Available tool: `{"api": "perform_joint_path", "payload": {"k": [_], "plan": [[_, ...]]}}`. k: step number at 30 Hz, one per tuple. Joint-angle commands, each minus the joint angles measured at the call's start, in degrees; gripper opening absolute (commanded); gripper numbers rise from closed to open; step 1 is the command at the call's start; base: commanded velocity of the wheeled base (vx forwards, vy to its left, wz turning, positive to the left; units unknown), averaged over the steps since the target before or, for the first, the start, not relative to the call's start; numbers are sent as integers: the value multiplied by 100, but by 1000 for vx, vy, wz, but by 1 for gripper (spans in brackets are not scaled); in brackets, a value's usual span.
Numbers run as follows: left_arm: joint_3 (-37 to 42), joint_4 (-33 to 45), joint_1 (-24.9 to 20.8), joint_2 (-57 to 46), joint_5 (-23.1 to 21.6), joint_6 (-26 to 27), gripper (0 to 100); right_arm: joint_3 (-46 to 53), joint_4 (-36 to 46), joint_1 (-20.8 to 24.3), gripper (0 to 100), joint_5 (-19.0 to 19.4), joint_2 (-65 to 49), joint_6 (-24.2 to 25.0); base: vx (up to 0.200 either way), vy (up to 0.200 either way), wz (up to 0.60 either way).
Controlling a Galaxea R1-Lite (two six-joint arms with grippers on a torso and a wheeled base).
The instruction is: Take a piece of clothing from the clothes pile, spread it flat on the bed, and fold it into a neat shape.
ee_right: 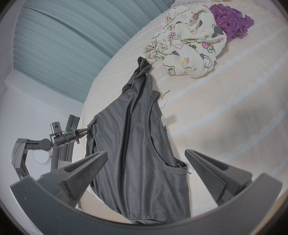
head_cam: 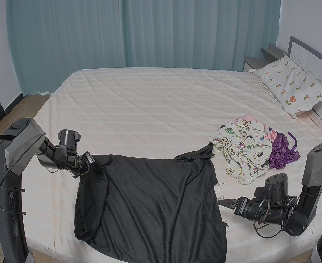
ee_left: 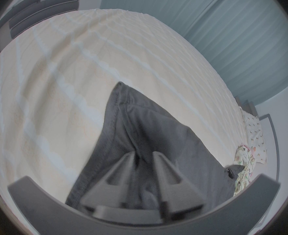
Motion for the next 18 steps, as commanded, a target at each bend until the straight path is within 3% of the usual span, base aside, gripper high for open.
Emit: {"api": "perform_joint_path", "payload": {"k": [1,18], "plan": [[-241,0,140,45,161,-18,0,-14,-1,-2,100,11,8,0,0,0,0],[-830,18,333,71,126,-115,0,4,-159,-10,100,2,140,0,0,0,0]]}}
